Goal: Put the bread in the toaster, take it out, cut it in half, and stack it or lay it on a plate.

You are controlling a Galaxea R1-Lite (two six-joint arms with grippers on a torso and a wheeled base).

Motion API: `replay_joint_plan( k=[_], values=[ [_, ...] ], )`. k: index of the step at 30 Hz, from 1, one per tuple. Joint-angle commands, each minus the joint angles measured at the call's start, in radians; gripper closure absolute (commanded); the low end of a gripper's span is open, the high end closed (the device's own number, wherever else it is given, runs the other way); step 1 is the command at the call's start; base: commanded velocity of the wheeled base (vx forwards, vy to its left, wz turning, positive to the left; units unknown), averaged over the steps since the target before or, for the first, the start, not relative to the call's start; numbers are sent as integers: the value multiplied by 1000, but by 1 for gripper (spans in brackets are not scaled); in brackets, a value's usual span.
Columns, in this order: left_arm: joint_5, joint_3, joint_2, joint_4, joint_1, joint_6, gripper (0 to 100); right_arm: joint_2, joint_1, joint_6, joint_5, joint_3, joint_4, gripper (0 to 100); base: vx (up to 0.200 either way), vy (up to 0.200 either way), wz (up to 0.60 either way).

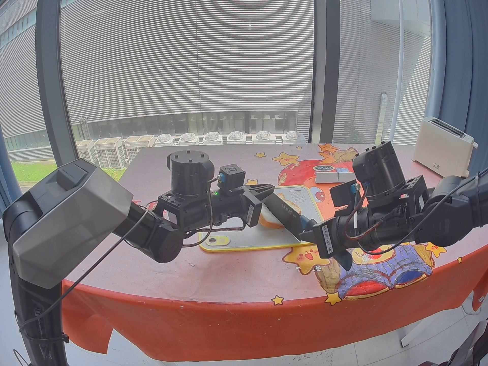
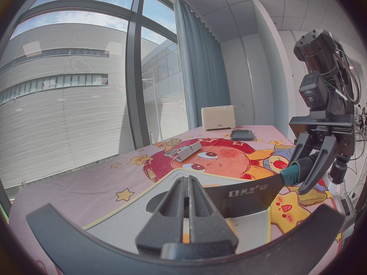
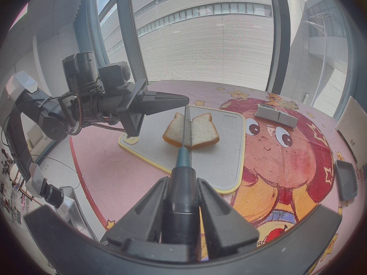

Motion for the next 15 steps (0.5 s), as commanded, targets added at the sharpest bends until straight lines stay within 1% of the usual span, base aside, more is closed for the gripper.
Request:
replay_joint_plan(
  k=[1,13,15],
  values=[
    [7,-21,0,-6,1,0,100,26,0,0,-1,-4,2,100,0,0,0],
    [12,7,-7,-8,-12,0,100,-33,0,-2,0,8,4,100,0,0,0],
    [12,19,-7,-8,-23,0,100,-45,0,-2,0,8,5,100,0,0,0]
  ],
)
